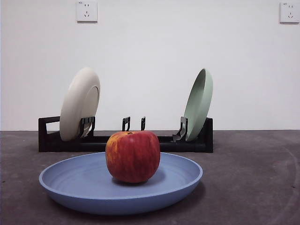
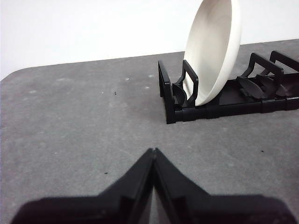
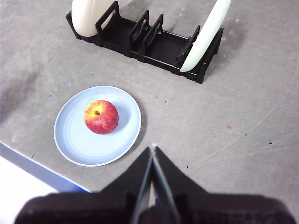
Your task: Take the blue plate from the plate rack,put the plate on the table,take the apple from the table,put the apple in the plate
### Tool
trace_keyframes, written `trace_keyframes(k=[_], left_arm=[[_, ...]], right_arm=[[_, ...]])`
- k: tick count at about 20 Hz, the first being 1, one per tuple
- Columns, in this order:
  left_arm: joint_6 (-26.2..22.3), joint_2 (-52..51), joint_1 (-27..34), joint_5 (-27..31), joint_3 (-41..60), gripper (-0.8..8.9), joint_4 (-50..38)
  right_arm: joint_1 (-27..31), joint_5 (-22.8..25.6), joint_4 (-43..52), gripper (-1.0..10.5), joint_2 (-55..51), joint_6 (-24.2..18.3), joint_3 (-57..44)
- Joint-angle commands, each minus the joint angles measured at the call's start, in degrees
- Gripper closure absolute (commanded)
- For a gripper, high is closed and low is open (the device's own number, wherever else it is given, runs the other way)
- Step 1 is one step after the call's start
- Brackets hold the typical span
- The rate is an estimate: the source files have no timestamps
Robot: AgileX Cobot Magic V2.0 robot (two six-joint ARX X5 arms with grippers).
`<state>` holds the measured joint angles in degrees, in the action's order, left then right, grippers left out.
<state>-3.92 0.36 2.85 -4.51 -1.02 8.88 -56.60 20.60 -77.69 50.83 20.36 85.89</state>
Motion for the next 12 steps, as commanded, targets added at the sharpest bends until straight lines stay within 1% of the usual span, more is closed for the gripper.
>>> trace_keyframes(k=[1,2,3,4,5,6,7,9,10,11,12], left_arm=[[0.31,0.02,0.17,-0.04,0.59,8.18,-0.31],[0.31,0.02,0.20,-0.02,0.59,8.17,-0.31],[0.31,0.02,0.17,-0.04,0.59,8.17,-0.28],[0.31,0.02,0.17,-0.02,0.59,8.18,-0.28],[0.31,0.02,0.17,-0.02,0.59,8.17,-0.26],[0.31,0.02,0.17,-0.04,0.59,8.17,-0.28],[0.31,0.02,0.17,-0.04,0.59,8.18,-0.28],[0.31,0.02,0.17,-0.04,0.59,8.18,-0.28],[0.31,0.02,0.17,-0.04,0.59,8.18,-0.28],[0.31,0.02,0.17,-0.04,0.59,8.18,-0.28],[0.31,0.02,0.17,-0.02,0.59,8.17,-0.26]], right_arm=[[-0.02,5.84,-1.05,9.5,0.00,-2.75,-0.26],[0.81,10.34,-1.05,9.5,-0.15,-4.00,-0.44],[2.78,13.94,-1.05,9.5,-0.24,-3.50,-0.55],[5.16,14.14,-0.37,9.5,-0.72,-3.93,-0.72],[8.17,13.66,2.34,9.5,-1.44,-5.73,-1.53],[11.72,11.32,7.23,9.5,-2.86,-9.03,-3.34],[15.87,5.88,13.88,9.5,-4.66,-13.68,-6.21],[25.44,-10.21,28.87,9.5,-9.03,-23.34,-14.49],[30.40,-17.42,36.11,9.5,-11.32,-26.58,-19.54],[35.21,-23.04,42.62,9.5,-13.44,-28.17,-24.81],[39.78,-27.17,48.30,9.5,-15.47,-28.17,-30.12]])
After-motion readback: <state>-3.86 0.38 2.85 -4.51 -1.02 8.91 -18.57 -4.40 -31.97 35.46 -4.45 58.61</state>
